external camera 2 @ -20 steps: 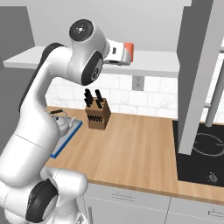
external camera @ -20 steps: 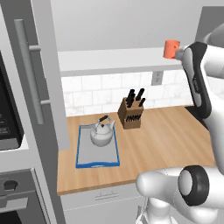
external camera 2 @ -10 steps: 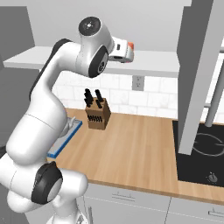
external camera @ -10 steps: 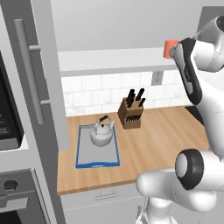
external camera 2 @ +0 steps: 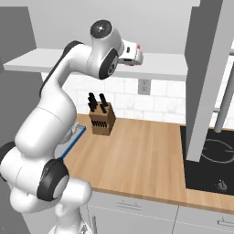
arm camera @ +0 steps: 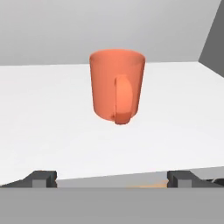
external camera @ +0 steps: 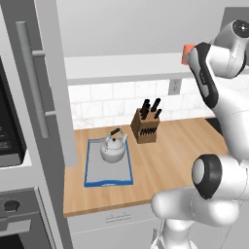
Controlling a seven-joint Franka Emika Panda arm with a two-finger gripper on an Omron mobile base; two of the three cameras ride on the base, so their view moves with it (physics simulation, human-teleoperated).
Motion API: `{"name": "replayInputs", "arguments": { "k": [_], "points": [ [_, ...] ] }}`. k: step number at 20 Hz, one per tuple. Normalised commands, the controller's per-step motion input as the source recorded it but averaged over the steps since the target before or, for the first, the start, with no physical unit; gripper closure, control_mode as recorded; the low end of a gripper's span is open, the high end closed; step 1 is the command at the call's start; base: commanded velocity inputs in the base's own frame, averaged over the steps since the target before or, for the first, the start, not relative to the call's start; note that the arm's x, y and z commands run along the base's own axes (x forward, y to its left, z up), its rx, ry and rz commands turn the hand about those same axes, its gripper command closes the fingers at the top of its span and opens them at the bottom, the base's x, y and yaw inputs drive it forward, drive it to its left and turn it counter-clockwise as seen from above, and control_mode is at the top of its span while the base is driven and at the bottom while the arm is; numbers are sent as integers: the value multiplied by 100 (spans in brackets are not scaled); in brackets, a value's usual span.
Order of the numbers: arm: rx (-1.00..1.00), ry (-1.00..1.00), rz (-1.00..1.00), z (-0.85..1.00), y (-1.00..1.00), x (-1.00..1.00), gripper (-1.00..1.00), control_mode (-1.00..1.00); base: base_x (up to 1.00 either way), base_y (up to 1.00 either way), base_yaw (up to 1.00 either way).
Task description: Pick the kettle from the counter and place it on the tray. Then pick the mug from the cabinet and place it on the tray. Then close the cabinet doors.
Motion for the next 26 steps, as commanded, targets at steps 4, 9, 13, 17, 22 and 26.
{"name": "replayInputs", "arguments": {
  "k": [4, 9, 13, 17, 22, 26],
  "points": [
    [0, 0, 0, -2, 0, 34, -100, -100, 0, 0, 0],
    [4, 0, 0, -2, -1, 24, -100, -100, 0, 0, 0],
    [5, 0, 0, -2, -4, 21, -100, -100, 0, 0, 0],
    [6, 0, 0, -3, -3, 25, -100, -100, 0, 0, 0],
    [6, 0, 0, -4, -5, 24, -100, -100, 0, 0, 0],
    [5, 0, 0, -2, -5, 21, -100, -100, 0, 0, 0]
  ]
}}
